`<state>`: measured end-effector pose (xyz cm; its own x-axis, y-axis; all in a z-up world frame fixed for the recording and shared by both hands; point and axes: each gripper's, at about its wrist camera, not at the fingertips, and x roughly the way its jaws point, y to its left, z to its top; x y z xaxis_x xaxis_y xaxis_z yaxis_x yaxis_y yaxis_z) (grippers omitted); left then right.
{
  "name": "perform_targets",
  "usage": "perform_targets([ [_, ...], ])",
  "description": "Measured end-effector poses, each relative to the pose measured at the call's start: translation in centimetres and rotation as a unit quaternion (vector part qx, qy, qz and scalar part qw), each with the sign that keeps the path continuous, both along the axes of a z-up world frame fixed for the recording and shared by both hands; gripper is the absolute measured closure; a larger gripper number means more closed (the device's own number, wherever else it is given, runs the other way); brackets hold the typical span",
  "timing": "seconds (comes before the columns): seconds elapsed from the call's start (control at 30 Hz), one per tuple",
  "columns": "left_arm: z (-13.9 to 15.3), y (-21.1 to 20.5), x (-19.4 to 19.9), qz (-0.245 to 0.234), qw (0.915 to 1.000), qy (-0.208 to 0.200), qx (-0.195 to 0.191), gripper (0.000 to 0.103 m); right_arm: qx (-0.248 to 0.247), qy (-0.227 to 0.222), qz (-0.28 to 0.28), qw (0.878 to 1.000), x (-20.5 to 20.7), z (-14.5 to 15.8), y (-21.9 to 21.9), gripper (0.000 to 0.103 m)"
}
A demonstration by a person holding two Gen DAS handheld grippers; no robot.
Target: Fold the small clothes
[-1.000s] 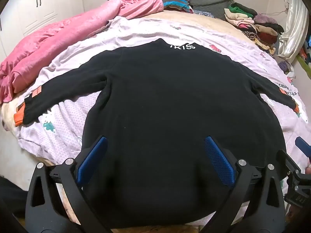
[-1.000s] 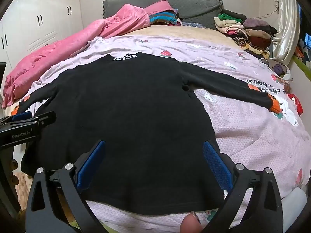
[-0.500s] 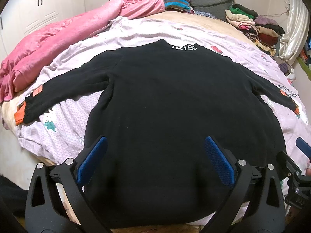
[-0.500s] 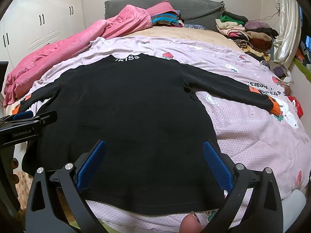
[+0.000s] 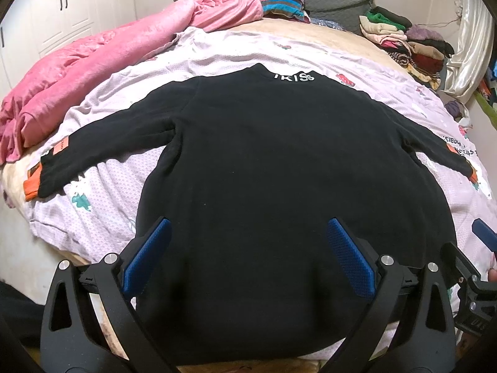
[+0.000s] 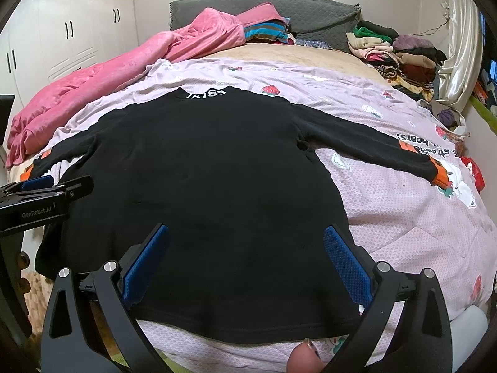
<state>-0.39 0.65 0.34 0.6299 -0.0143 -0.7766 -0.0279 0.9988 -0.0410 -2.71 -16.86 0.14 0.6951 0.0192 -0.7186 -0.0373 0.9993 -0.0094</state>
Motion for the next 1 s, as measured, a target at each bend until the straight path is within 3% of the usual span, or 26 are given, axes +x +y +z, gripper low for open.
perform_targets([
  [1.0,0.43,0.11,-0.04,0.000,1.0000,-0.003,0.003,0.009,-0.003,-0.009,0.008,1.000,0.30,0.46,0.49,0.004],
])
